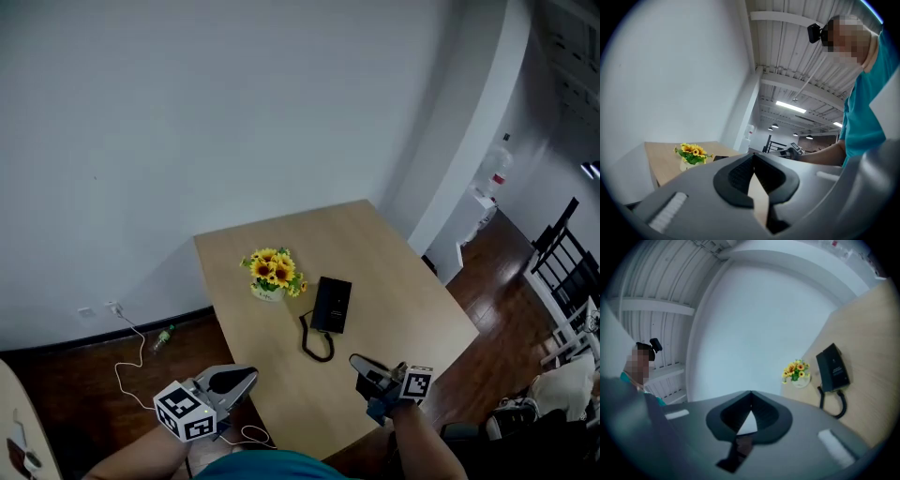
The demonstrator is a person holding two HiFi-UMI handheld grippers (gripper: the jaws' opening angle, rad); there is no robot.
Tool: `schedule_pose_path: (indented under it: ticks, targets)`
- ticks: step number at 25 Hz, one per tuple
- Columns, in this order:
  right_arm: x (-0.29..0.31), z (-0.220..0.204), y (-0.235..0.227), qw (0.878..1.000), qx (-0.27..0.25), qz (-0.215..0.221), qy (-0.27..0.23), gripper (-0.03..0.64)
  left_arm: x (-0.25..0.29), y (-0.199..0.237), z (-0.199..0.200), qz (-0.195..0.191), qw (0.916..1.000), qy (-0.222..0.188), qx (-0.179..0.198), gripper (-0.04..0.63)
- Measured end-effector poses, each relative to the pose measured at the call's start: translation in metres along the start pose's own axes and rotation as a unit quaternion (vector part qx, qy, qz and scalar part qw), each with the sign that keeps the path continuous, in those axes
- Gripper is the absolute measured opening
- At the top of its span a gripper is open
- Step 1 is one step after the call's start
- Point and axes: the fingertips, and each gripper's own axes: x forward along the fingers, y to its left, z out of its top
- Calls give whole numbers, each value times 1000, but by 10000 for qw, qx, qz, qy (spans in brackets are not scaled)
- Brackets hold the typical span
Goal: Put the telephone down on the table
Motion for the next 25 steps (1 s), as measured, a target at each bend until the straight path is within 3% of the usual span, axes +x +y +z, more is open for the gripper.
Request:
schedule_pose_path:
  ticks: [8, 15, 20, 25]
  targets:
    - [-49, -19, 93, 9932, -990, 493, 363, 2, -43, -81, 9, 320, 9990, -295, 72, 5]
    - [-133, -63, 121, 9842, -1091, 959, 1010, 2, -43, -183, -18, 906, 9936, -605, -298, 5]
    - [-190, -94, 150, 9774, -1137, 1215, 1302, 2, -42, -260, -28, 917, 9937, -634, -113, 5]
    - [-202, -133, 187, 9658, -1368, 1487, 1623, 2, -71, -290, -27, 1059, 9912, -791, -68, 5]
